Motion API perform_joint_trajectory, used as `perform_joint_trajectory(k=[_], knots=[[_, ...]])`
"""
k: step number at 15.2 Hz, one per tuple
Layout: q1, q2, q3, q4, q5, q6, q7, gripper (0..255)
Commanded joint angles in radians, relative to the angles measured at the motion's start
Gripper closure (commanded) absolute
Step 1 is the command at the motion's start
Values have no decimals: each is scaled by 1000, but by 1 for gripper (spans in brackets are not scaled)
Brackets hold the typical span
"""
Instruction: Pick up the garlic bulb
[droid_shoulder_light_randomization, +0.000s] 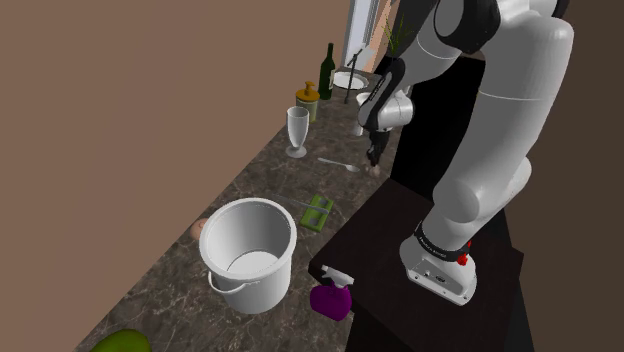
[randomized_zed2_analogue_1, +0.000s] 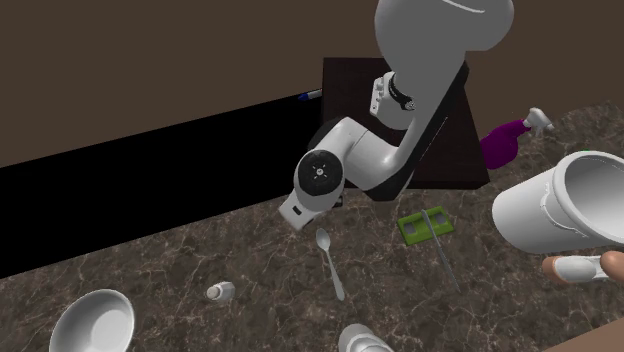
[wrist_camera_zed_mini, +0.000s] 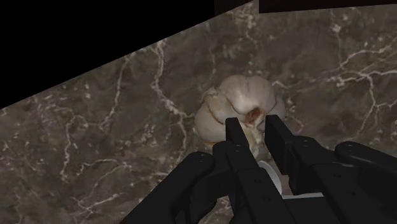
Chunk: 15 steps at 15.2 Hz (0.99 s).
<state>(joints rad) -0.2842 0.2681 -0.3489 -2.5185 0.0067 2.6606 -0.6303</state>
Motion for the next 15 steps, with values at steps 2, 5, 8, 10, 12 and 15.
perform_joint_trajectory(k=[2,5,8,10,12,15], knots=[[10,-43,-15,-6,-25,-35,15,255],[18,-90,-28,-9,-52,-77,31,255],[24,-135,-38,-9,-77,-120,46,255],[27,-165,-43,-8,-93,-149,56,255],[29,-194,-46,-6,-108,-178,65,255],[29,-210,-47,-5,-116,-195,70,255]])
